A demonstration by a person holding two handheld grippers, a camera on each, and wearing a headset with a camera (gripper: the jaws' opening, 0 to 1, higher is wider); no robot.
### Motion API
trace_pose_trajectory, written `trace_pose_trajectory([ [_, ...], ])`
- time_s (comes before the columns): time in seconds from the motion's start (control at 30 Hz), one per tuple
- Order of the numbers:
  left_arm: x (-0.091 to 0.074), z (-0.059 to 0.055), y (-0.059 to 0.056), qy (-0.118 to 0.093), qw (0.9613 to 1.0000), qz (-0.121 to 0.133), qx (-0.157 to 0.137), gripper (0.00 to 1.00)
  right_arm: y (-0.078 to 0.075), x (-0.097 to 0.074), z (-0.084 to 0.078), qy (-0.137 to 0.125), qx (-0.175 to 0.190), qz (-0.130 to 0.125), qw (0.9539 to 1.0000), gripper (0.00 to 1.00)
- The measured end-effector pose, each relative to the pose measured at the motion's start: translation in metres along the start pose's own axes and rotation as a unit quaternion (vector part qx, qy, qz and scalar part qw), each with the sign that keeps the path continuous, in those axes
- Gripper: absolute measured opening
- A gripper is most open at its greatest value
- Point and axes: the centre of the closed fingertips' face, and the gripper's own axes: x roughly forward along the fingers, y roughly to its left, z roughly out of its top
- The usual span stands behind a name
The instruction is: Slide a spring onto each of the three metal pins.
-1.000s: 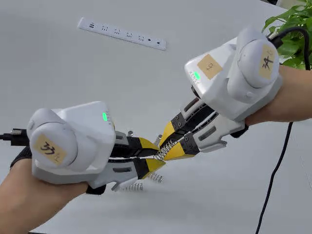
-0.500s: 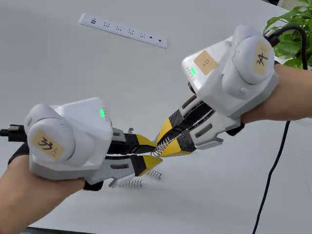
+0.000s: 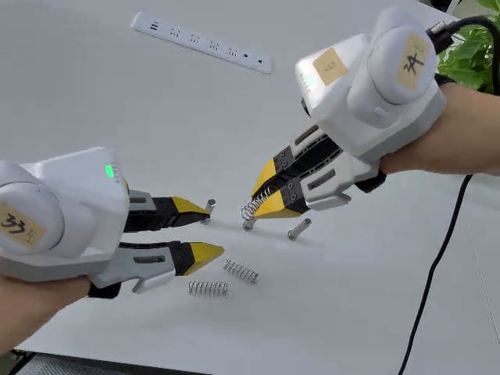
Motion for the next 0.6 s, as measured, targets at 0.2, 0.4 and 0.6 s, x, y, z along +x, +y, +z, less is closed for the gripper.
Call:
trace_pose_trajectory([
  [0.2, -0.008, -0.005, 0.014, 0.001, 0.9998, 0.021, 0.000, 0.36, -0.021, 0.007, 0.004, 0.015, 0.013, -0.023, 0.9996, 0.07],
  [0.4, -0.011, -0.010, 0.022, 0.007, 0.9995, 0.030, 0.004, 0.45, -0.031, 0.017, 0.004, 0.034, 0.019, -0.026, 0.9989, 0.07],
  [0.6, -0.011, -0.017, 0.024, 0.012, 0.9995, 0.029, 0.007, 0.55, -0.041, 0.029, -0.001, 0.044, 0.029, -0.027, 0.9983, 0.07],
])
